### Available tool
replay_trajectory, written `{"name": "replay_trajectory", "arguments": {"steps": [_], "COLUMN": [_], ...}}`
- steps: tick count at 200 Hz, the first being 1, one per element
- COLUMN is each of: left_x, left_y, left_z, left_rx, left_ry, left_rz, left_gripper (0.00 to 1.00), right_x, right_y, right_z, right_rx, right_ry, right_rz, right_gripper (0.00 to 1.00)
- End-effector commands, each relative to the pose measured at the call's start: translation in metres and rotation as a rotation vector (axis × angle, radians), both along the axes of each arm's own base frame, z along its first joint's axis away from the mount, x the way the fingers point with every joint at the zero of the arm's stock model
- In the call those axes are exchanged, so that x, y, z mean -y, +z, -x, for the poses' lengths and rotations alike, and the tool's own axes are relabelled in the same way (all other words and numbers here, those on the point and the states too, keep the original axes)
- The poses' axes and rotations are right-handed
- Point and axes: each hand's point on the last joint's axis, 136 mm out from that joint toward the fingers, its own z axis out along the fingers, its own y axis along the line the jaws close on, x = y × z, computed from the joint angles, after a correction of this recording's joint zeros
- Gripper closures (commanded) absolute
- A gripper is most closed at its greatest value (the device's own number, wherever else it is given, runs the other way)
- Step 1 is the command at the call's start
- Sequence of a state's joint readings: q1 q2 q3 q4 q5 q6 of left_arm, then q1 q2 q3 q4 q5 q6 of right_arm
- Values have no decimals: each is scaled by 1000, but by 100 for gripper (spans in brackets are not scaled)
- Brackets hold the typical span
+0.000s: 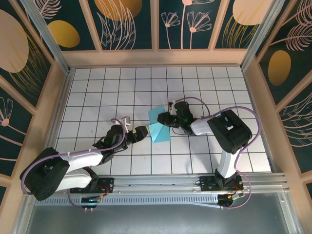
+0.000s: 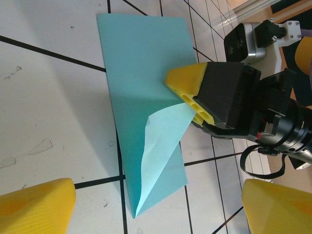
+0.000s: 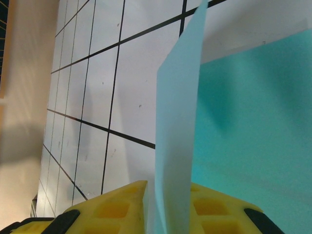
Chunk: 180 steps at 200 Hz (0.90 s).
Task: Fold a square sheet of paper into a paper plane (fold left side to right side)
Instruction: Turn over the paper at the center of the table.
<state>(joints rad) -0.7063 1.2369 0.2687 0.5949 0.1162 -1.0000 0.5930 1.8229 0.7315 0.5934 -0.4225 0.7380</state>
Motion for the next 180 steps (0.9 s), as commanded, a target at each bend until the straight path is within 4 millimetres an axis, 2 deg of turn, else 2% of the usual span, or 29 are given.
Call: {"name": "replay_trajectory", "arguments": {"steps": [1, 66, 110, 145, 180], "left_x": [2, -2, -1, 0, 0], "left_y": [5, 6, 7, 12, 23], "left_z": [-4, -4, -3, -4, -6], "left_rx": [6, -22, -34, -30, -18], "left_ry": [5, 39, 39, 43, 51], "left_rz": [28, 47, 60, 90, 141], "left_gripper": [12, 3, 1, 1, 1], "right_x": [-4, -6, -5, -6, -6], "right_y": [-1, -4, -1, 11, 34], "right_z": [-2, -5, -5, -6, -8], "right_rx": [19, 20, 25, 44, 86], "right_ry": [4, 1, -4, -5, -2], "right_rz": [15, 15, 15, 6, -16], "right_gripper": [80, 84, 91, 100, 100]}}
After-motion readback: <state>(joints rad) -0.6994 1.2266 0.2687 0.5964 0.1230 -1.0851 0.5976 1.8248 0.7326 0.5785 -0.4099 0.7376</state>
